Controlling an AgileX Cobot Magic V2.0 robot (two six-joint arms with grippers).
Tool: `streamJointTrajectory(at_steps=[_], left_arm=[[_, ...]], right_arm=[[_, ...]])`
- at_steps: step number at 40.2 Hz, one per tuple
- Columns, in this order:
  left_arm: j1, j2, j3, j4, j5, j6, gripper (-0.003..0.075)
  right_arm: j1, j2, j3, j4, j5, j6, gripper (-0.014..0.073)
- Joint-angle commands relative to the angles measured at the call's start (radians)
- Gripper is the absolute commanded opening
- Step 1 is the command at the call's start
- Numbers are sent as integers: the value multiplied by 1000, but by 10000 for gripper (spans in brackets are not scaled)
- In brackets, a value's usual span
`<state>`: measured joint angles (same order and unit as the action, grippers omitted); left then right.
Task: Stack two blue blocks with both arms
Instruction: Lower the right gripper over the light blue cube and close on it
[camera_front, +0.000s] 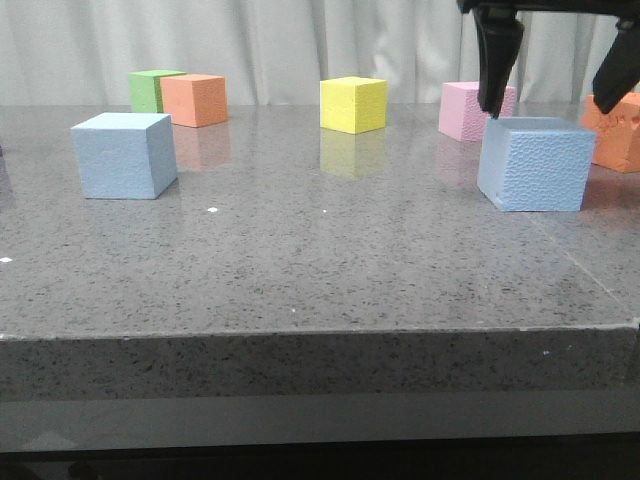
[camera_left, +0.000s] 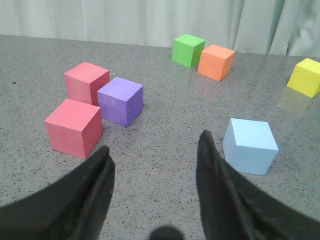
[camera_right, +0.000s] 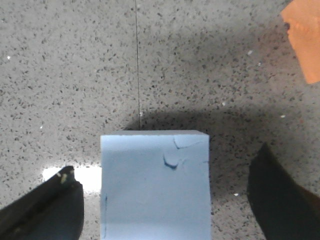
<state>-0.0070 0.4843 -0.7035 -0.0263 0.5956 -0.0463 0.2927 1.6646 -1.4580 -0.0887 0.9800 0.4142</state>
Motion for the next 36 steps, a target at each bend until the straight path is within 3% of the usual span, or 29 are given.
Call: streamJointTrajectory(at_steps=[1,12,15,18,24,36], left_arm=[[1,13,-34,0,-82,-2,364],[1,13,-34,0,-82,-2,364],[1,13,-34,0,-82,-2,364],[1,13,-34,0,-82,-2,364],[1,13,-34,0,-82,-2,364],[1,13,-34,0,-82,-2,364]], right_arm=[[-5,-13,-34,-4,-38,-1,664],[-5,28,-34,-4,-49,-3,657],[-5,28,-34,-4,-50,-3,605],[-5,28,-34,-4,-50,-3,500],[-3,28,-36,-4,-40,-3,412],[40,27,-133,13,61,-12,401]])
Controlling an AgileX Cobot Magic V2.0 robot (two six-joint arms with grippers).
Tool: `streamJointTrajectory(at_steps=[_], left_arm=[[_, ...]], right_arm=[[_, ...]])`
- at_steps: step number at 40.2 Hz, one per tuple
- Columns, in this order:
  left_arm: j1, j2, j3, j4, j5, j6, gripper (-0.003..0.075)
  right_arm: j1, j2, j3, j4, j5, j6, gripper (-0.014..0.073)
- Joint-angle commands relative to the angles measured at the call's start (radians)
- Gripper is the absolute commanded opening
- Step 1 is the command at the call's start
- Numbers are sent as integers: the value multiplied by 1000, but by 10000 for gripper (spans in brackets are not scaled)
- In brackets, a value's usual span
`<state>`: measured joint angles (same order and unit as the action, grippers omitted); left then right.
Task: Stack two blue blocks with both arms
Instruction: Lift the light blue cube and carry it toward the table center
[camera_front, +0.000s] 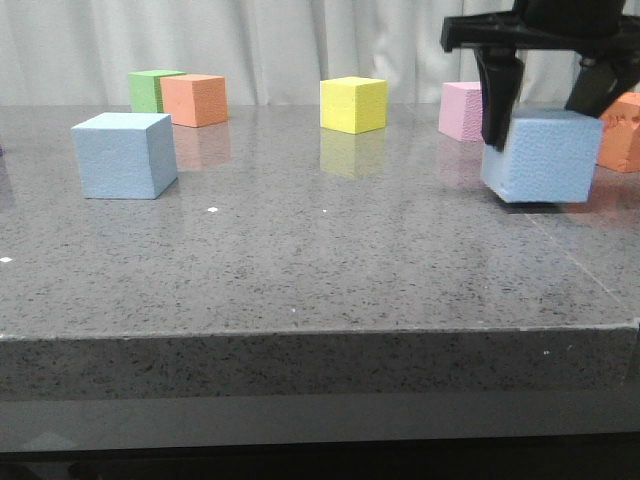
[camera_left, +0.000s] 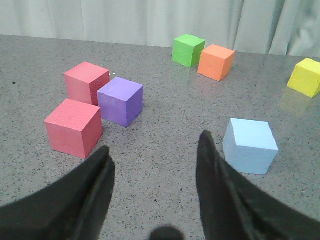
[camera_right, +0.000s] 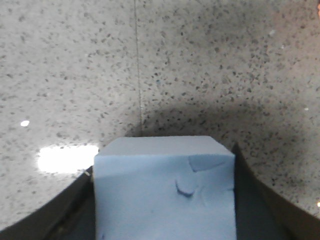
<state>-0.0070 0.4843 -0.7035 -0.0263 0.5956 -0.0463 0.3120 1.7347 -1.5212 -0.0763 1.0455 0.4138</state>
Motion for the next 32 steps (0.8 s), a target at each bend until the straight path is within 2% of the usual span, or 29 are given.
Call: streamJointTrajectory(at_steps=[1,6,20,32], left_arm=[[1,13,-34,0,-82,-2,364],[1,13,-34,0,-82,-2,364],[1,13,-34,0,-82,-2,364],[1,13,-34,0,-82,-2,364]], right_arm=[[33,-43,-81,0,-3,-11,401],[82,-31,-141,-1,-1,-10,401],[207,155,-368,0,45,123,401],[219,262,-486,26,65,144,404]])
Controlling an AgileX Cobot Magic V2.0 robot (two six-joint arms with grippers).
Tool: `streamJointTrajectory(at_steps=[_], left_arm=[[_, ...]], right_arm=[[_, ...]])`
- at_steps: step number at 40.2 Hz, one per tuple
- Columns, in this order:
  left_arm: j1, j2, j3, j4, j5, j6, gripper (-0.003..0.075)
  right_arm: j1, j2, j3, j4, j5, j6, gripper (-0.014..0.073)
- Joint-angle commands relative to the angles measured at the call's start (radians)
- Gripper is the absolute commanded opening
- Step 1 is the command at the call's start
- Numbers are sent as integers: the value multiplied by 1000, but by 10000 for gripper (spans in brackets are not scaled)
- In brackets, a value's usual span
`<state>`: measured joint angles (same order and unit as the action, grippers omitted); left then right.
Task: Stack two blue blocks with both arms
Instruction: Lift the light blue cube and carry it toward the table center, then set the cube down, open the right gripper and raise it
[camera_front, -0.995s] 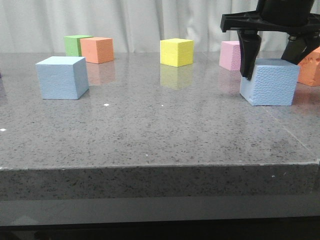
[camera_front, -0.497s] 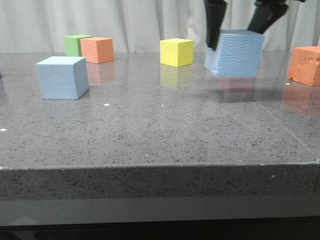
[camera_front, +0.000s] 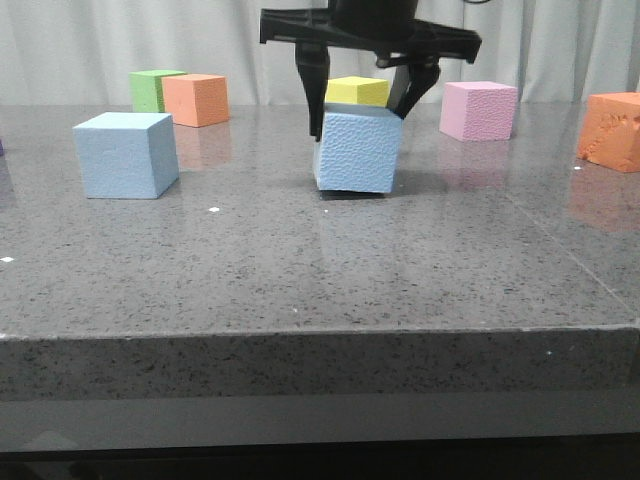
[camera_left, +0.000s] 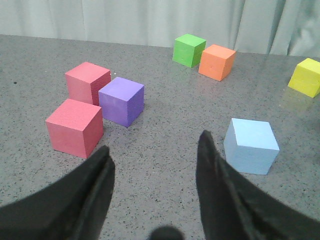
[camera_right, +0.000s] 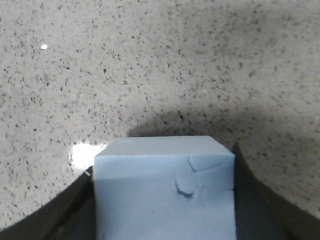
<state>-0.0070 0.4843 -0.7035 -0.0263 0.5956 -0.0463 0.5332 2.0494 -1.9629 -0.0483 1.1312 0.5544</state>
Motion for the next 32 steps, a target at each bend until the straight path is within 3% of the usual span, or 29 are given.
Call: streamJointTrajectory(at_steps=[1,5,14,24,32], left_arm=[[1,13,-34,0,-82,-2,364],[1,13,-34,0,-82,-2,364],[1,13,-34,0,-82,-2,364],[1,13,-34,0,-82,-2,364],[1,13,-34,0,-82,-2,364]], right_arm=[[-2,-53,-44,-2,-21,3,405],[-2,-53,-44,-1,-28,3,426],[-2,-53,-44,9,-42,3,637],[-2,-95,-61,26,-1,-37,636],[-5,-194,-61,41,82,-288,636]])
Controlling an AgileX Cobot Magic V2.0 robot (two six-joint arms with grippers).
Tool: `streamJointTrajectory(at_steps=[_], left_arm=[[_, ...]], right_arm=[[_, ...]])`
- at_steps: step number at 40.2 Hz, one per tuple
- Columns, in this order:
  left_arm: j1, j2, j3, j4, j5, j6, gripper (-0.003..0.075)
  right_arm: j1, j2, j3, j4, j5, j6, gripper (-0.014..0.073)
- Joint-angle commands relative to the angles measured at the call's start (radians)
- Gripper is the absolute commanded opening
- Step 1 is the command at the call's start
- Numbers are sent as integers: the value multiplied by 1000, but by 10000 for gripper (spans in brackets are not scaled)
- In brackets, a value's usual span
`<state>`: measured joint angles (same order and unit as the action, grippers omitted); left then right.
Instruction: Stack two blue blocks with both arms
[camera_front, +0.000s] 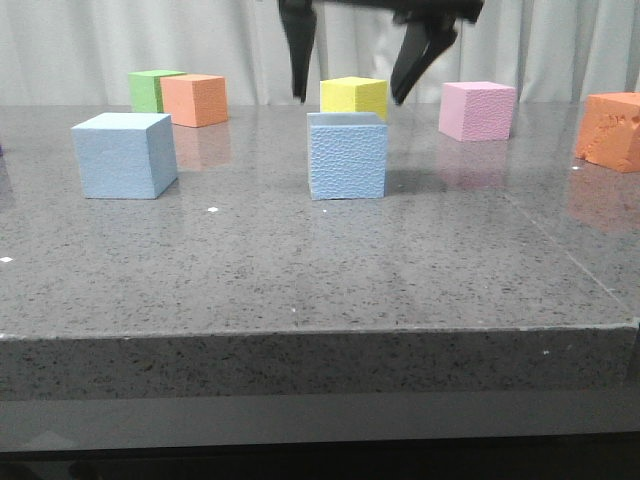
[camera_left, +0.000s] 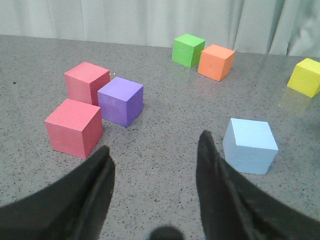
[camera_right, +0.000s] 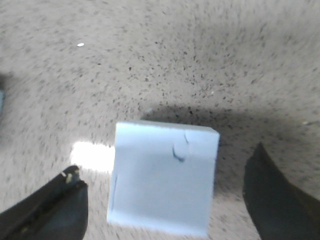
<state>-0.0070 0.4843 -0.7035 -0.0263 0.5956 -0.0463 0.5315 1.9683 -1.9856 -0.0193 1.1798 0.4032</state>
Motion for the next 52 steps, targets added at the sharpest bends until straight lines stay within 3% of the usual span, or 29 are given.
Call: streamJointTrajectory(at_steps=[1,8,14,37,52], left_arm=[[1,13,-34,0,-82,-2,364],[1,13,-34,0,-82,-2,364],[1,13,-34,0,-82,-2,364],[1,13,-34,0,-82,-2,364],[1,13,-34,-1,-90,-2,364]], right_arm=[[-3,-133,-36,19,53,-164,636],[-9,-287,64,25,62,-320,636],[-32,-446,253,31,-11,-380,636],[-71,-1085,961,39,-404,-403,636],[-71,-1359,1157,39,-517,-403,636]])
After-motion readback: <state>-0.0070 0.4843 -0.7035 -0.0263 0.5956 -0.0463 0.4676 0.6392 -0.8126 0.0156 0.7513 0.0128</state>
